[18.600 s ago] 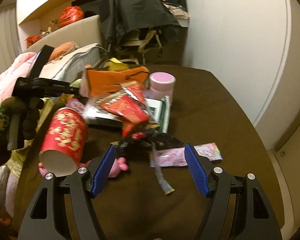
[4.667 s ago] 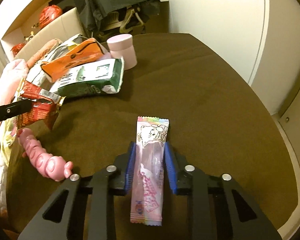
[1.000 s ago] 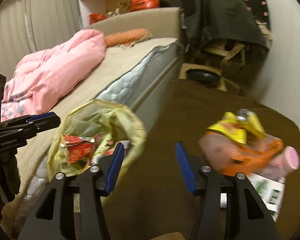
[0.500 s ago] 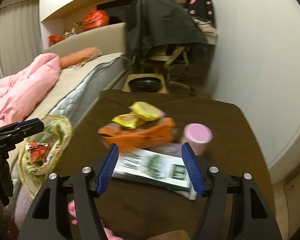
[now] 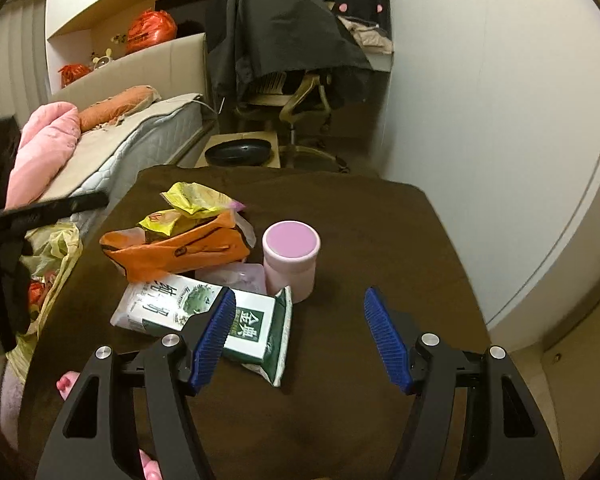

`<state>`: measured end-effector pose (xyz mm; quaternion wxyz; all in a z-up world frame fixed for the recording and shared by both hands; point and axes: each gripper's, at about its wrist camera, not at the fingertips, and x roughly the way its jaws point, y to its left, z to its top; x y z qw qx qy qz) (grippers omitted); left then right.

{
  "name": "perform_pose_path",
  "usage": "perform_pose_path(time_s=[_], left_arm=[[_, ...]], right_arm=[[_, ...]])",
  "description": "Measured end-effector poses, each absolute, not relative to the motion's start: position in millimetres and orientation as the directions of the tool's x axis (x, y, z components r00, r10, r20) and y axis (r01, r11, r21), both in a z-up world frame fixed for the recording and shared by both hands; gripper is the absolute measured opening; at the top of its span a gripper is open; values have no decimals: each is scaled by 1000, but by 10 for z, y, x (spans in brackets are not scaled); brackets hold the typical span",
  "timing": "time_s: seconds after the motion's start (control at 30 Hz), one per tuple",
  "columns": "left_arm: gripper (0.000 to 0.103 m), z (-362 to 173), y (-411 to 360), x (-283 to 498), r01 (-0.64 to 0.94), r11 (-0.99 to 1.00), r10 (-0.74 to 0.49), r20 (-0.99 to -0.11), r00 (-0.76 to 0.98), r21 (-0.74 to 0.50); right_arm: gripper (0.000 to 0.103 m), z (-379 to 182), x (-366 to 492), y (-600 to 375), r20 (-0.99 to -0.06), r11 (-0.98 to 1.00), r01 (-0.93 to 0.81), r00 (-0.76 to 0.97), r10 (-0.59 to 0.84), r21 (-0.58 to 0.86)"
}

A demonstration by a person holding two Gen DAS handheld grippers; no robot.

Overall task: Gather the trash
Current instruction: 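Move both open tools back over the table toward the remaining trash, then grasp the yellow wafer packet with the left tool while the right tool grasps the pink chip bag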

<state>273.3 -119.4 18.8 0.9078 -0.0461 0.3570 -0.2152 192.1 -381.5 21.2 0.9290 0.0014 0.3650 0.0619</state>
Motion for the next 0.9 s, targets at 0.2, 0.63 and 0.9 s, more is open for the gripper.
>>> perform_pose_path(time_s=[0.2,0.63,0.9], left_arm=[[62,94,-867,2876,258,932,-362,-669,650,-253],[62,-252,-477,2932,250,916,-402,-705,584,-315],[62,-330,-604,2932,279,901,-433,-710,555,-331]], right_arm=[[63,394,2458,-3320,-653,965,-250,719,238,77],[53,-204,3675,-2649,-857,953,-293,471,211,73],[19,-76,3243,-2851,-803,949,-295,536,260,111]])
